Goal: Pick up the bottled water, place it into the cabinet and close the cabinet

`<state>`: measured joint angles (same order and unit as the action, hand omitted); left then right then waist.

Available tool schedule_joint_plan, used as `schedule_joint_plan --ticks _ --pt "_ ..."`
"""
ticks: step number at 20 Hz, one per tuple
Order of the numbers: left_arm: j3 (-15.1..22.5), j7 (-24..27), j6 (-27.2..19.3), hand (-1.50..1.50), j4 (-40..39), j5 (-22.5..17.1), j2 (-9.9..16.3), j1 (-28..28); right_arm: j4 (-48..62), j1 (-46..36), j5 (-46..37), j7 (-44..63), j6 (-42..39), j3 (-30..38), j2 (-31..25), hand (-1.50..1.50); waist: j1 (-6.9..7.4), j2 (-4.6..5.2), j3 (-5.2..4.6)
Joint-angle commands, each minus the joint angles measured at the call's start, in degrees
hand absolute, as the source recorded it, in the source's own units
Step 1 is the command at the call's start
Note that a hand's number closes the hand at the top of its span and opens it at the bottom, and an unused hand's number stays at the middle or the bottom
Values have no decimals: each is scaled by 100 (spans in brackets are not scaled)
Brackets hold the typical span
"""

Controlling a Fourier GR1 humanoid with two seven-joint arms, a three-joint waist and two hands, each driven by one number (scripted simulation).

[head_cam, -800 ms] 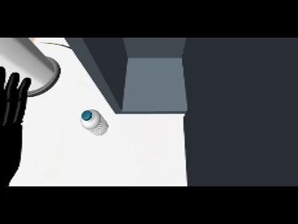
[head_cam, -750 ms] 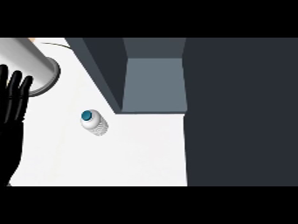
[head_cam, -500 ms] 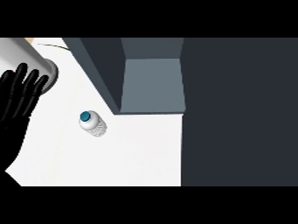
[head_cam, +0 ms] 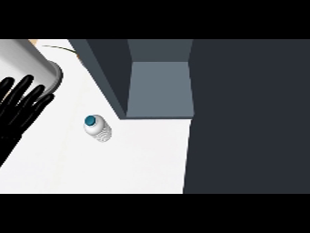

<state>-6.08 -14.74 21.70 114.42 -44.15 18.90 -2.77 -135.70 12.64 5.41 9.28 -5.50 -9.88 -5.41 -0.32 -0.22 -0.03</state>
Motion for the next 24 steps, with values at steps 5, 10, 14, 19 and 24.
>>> schedule_joint_plan --ticks 5,10,14,19,24 --pt "-572 -1087 -416 -150 898 -1392 433 314 -1216 56 -111 1135 338 -437 116 -150 43 6 2" --pt "-553 -1312 -705 -150 1120 -1105 317 286 -1430 95 -289 1393 411 -643 113 -150 20 11 3" --pt "-935 -1467 -510 -150 1064 -1386 458 414 -1381 -213 -250 1618 552 -589 148 -150 30 14 2" --pt "-1139 -1310 -8 -150 853 -1337 313 665 -1297 -75 -876 1407 773 -1186 313 -150 20 10 -2" --pt "-643 -1425 -511 -150 874 -755 134 143 -1766 -460 -716 2171 887 -1032 79 -150 -19 16 -2"
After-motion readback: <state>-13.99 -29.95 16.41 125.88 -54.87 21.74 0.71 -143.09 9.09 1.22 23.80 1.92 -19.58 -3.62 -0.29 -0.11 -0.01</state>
